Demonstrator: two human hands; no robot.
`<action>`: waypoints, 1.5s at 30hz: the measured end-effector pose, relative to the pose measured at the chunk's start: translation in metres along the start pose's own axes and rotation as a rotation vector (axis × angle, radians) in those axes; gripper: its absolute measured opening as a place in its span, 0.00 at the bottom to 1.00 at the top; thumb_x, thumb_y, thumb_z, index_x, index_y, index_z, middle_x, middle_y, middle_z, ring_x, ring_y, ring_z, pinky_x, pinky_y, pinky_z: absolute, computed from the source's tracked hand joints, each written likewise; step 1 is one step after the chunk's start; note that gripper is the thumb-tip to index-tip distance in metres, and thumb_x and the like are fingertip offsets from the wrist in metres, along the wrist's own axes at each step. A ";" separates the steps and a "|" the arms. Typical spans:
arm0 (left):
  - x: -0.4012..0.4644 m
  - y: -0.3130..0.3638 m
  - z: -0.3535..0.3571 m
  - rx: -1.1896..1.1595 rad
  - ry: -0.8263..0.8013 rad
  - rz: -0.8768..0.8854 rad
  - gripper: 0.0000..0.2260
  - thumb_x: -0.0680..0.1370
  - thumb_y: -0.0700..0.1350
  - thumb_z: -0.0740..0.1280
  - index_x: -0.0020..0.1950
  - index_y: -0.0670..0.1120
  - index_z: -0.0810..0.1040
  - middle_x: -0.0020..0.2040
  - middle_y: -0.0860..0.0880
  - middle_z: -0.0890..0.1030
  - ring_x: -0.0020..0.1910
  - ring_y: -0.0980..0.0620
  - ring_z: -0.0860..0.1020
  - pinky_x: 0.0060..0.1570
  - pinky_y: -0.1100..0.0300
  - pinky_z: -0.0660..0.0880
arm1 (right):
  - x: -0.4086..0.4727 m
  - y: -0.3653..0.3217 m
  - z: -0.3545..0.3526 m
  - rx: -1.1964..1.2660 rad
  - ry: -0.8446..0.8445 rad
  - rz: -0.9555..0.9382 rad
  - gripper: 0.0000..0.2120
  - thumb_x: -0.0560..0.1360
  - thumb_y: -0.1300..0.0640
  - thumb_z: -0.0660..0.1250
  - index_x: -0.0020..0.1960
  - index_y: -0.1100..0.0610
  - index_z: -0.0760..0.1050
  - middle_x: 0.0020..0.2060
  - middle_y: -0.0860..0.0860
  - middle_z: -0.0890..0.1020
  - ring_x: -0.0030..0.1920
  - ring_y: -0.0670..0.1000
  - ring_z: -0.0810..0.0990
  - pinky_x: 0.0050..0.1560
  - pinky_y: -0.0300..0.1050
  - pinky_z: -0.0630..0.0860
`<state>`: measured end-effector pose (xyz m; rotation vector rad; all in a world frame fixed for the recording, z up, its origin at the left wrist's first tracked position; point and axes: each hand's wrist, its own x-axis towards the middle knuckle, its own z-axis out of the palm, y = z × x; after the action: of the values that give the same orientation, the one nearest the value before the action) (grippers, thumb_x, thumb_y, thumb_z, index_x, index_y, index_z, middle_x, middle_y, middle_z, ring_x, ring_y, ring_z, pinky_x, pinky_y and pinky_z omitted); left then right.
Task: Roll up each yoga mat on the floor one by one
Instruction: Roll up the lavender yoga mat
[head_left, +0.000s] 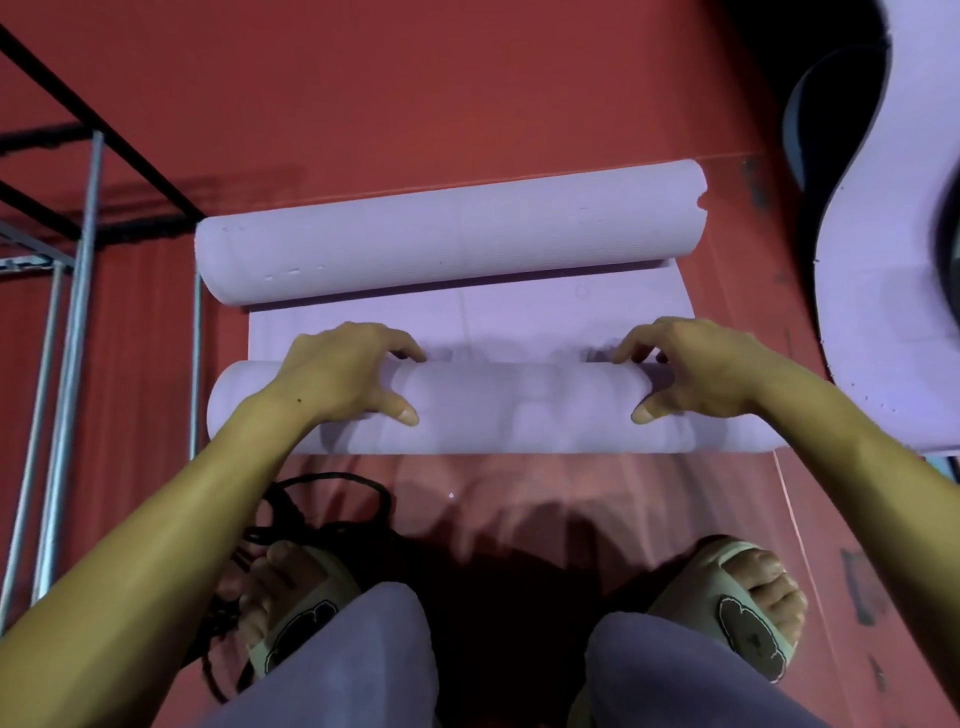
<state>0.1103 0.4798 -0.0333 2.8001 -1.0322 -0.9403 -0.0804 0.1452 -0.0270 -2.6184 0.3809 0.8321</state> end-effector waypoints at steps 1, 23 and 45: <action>0.000 -0.002 -0.001 -0.027 0.026 0.005 0.32 0.62 0.69 0.80 0.65 0.68 0.77 0.60 0.66 0.77 0.64 0.54 0.76 0.52 0.50 0.70 | 0.001 0.001 -0.002 0.007 0.008 0.003 0.32 0.64 0.41 0.84 0.64 0.35 0.74 0.53 0.36 0.74 0.59 0.49 0.77 0.55 0.56 0.79; 0.003 0.002 -0.001 0.054 0.162 0.065 0.19 0.81 0.61 0.63 0.72 0.66 0.74 0.70 0.60 0.77 0.69 0.50 0.75 0.57 0.49 0.74 | 0.008 -0.022 0.001 -0.073 0.242 -0.033 0.20 0.78 0.57 0.70 0.64 0.37 0.81 0.58 0.45 0.79 0.60 0.55 0.78 0.50 0.57 0.80; 0.011 0.011 0.022 0.283 0.322 0.064 0.50 0.56 0.82 0.59 0.70 0.55 0.74 0.59 0.48 0.73 0.58 0.43 0.72 0.57 0.44 0.71 | 0.003 -0.016 0.031 -0.089 0.451 -0.017 0.48 0.62 0.16 0.62 0.73 0.45 0.76 0.59 0.54 0.72 0.52 0.55 0.63 0.59 0.60 0.76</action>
<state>0.0982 0.4694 -0.0551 2.9762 -1.2773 -0.3396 -0.0883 0.1722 -0.0482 -2.8772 0.4457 0.2473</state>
